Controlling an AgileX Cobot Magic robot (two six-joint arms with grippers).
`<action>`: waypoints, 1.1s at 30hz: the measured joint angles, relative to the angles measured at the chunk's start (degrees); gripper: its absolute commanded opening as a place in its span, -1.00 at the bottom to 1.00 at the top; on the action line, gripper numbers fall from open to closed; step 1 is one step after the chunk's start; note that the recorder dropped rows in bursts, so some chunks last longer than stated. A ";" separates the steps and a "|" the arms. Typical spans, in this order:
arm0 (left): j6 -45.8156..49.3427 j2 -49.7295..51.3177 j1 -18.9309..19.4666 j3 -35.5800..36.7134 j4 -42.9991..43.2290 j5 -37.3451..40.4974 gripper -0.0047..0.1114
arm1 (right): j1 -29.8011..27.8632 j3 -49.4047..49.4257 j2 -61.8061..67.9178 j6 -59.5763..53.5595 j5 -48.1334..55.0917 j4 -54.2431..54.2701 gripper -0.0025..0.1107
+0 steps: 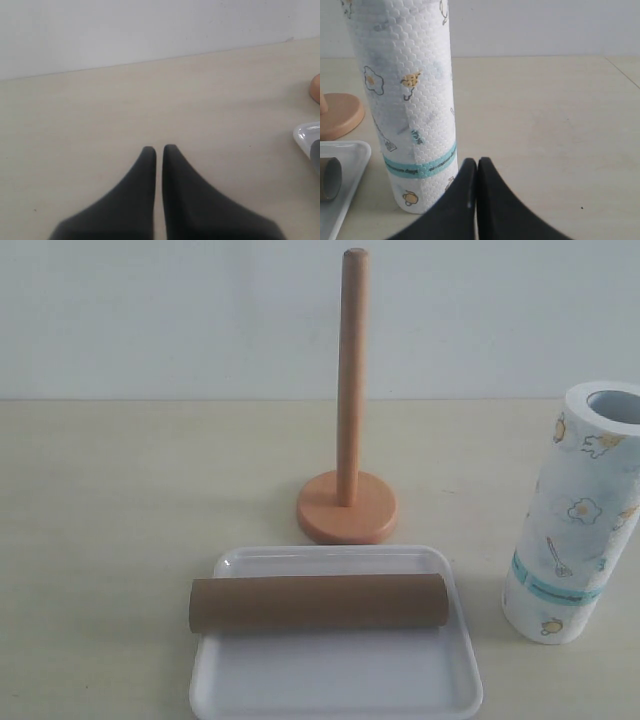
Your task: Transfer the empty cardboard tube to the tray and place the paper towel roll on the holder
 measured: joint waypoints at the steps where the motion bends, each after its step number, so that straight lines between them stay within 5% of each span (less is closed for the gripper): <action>1: 0.00 0.00 0.00 0.00 0.00 0.00 -0.85 | 0.00 0.00 0.00 0.00 0.00 0.00 -0.96; 15: 0.00 0.00 0.00 0.00 0.00 0.00 -0.85 | 0.00 0.00 0.00 -0.08 -2.10 -0.10 -0.96; 18: 0.00 0.00 0.00 0.00 0.00 0.00 -0.85 | 0.00 0.00 0.00 -0.08 -7.73 -0.10 -0.96; 23: 0.00 0.00 0.00 0.00 0.00 0.00 -0.85 | 0.00 0.00 0.00 -2.26 -35.48 -0.10 -0.96; 33: 0.00 0.00 0.00 0.00 0.00 0.00 -0.85 | 0.00 0.00 0.00 3.55 -35.66 0.65 -0.96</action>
